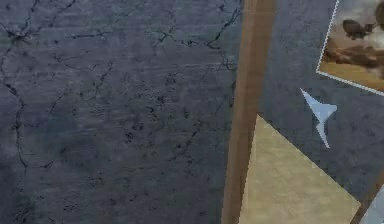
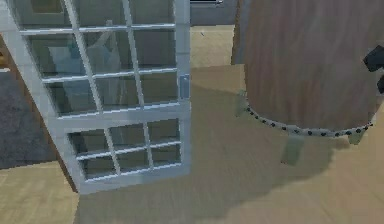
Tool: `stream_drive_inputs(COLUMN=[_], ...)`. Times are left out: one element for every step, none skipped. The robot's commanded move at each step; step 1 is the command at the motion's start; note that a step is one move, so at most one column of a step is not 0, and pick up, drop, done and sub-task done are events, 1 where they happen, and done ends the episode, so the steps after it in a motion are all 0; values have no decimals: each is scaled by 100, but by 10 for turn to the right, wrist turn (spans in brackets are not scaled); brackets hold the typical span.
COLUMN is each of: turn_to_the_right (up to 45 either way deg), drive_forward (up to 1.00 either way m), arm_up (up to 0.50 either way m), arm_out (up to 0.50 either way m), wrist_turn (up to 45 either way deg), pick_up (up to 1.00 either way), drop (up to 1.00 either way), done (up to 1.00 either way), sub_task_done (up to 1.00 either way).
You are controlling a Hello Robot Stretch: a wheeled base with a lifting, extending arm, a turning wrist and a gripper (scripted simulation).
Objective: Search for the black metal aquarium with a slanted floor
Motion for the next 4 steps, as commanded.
stream_drive_inputs(turn_to_the_right=[450, 60, 0, -120], drive_forward=[0, 0, 45, 0], arm_up=[0, 0, 0, 0], arm_out=[0, 0, 0, 0], wrist_turn=[0, 0, 0, 0], pick_up=[0, 0, 0, 0], drop=[0, 0, 0, 0], done=[0, 0, 0, 0], sub_task_done=[0, 0, 0, 0])
